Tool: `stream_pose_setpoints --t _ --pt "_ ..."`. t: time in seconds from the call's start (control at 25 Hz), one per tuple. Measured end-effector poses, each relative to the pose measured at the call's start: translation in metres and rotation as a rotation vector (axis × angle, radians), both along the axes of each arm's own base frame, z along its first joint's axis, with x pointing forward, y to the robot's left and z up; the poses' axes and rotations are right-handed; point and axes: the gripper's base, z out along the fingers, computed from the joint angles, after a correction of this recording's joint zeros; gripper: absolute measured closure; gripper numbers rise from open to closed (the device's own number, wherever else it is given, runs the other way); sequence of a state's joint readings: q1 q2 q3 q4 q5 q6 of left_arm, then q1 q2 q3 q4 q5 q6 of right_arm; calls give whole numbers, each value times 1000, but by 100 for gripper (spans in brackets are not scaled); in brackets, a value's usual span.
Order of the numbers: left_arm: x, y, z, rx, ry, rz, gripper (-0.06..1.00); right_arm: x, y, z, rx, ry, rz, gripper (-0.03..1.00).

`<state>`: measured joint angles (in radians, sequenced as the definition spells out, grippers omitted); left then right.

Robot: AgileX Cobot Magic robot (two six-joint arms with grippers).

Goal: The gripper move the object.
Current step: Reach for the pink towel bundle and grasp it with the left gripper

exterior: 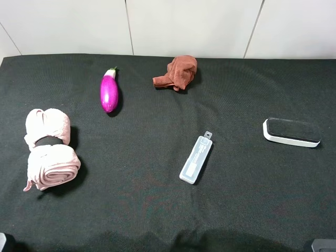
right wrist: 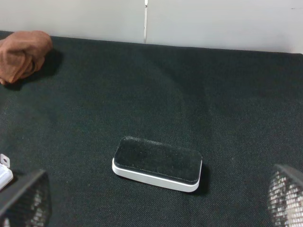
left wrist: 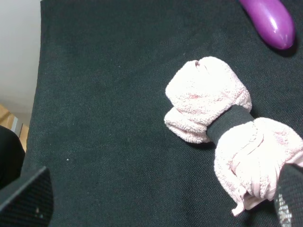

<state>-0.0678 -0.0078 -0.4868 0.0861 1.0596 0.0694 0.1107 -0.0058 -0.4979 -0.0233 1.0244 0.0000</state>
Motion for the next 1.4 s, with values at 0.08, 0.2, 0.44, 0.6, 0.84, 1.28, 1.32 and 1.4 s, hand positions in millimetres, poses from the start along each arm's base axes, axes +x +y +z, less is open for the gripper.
stream_pose_setpoints --t 0.08,0.2,0.44,0.6,0.84,1.28,1.32,1.4 --pt "0 0 0 0 0 0 -5 0 0 0 0 0 0 27" --pt "-1 0 2 -5 -8 0 -5 0 0 0 0 0 0 27" --pt "2 0 18 -24 -9 13 -5 0 0 0 0 0 0 27" --pt "14 -1 31 -21 44 15 -5 0 0 0 0 0 0 27" --pt "36 -3 41 -62 147 54 -5 0 0 0 0 0 0 27" --pt "75 -6 33 -123 352 131 -5 0 0 0 0 0 0 27" --pt "79 -6 32 -123 371 135 -5 0 0 0 0 0 0 27" --pt "87 -7 29 -121 413 142 -5 0 0 0 0 0 0 27"
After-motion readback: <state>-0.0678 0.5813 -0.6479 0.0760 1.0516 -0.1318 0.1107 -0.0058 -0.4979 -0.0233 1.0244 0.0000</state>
